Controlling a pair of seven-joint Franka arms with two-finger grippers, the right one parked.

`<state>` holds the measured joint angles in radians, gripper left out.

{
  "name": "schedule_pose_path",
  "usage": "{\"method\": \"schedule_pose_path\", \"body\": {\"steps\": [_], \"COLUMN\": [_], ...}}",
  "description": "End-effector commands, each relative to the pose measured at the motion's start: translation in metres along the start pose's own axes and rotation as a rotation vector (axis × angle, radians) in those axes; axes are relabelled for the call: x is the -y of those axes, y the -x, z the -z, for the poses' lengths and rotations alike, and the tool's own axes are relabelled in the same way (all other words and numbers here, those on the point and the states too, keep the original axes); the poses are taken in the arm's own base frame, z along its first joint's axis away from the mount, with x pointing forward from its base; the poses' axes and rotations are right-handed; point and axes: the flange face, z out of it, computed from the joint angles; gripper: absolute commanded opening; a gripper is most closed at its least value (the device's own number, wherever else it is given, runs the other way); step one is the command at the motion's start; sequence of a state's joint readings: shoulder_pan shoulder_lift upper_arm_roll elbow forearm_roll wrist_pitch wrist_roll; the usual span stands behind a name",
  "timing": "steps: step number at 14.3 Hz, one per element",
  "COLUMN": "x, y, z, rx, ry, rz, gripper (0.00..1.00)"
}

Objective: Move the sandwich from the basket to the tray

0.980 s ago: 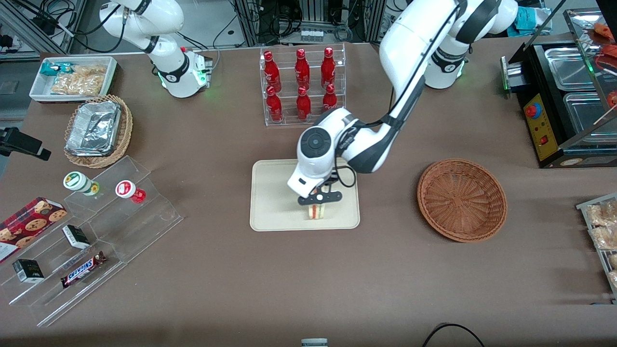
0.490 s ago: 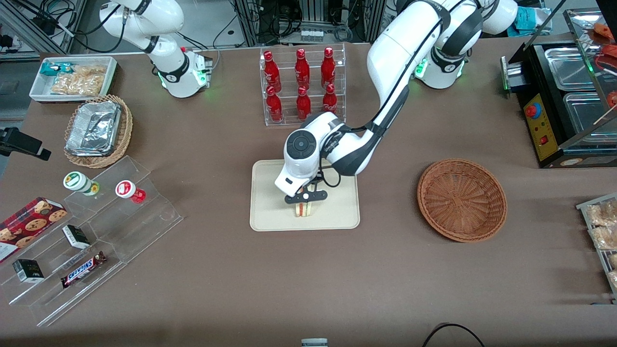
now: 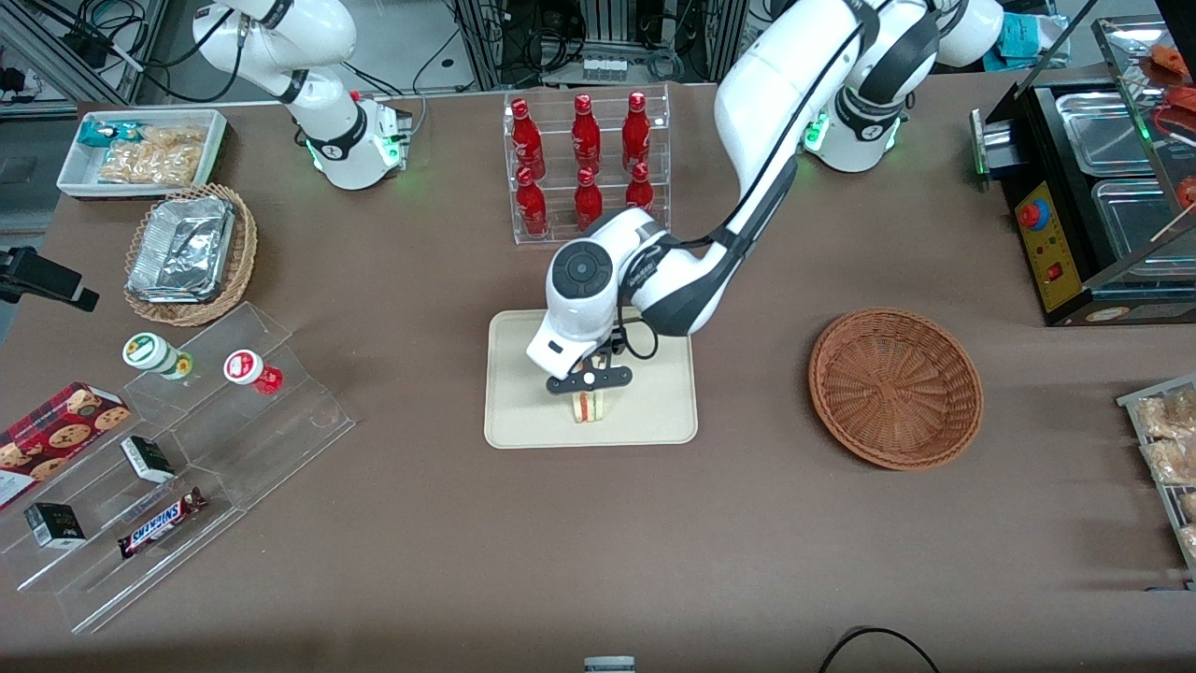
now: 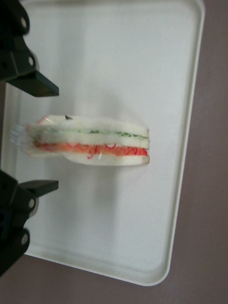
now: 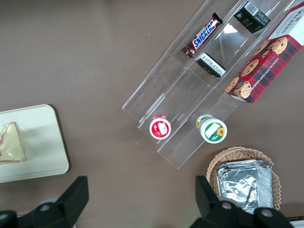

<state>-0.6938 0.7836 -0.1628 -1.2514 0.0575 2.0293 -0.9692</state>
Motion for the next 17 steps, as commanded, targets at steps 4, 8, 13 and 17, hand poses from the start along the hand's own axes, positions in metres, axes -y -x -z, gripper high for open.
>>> {"method": "schedule_pose_path", "body": {"steps": [4,8,13,17], "x": [0.097,0.177,0.281,0.346], "y": [-0.025,-0.045,-0.055,-0.056], "z": [0.069,0.091,0.130,0.180], "rx": [0.039,0.069,0.106,0.195], "ry": [-0.150,-0.172,-0.173,-0.131], "rz": [0.098,0.029,-0.054,-0.117], "gripper": [1.00,1.00,1.00,1.00]}}
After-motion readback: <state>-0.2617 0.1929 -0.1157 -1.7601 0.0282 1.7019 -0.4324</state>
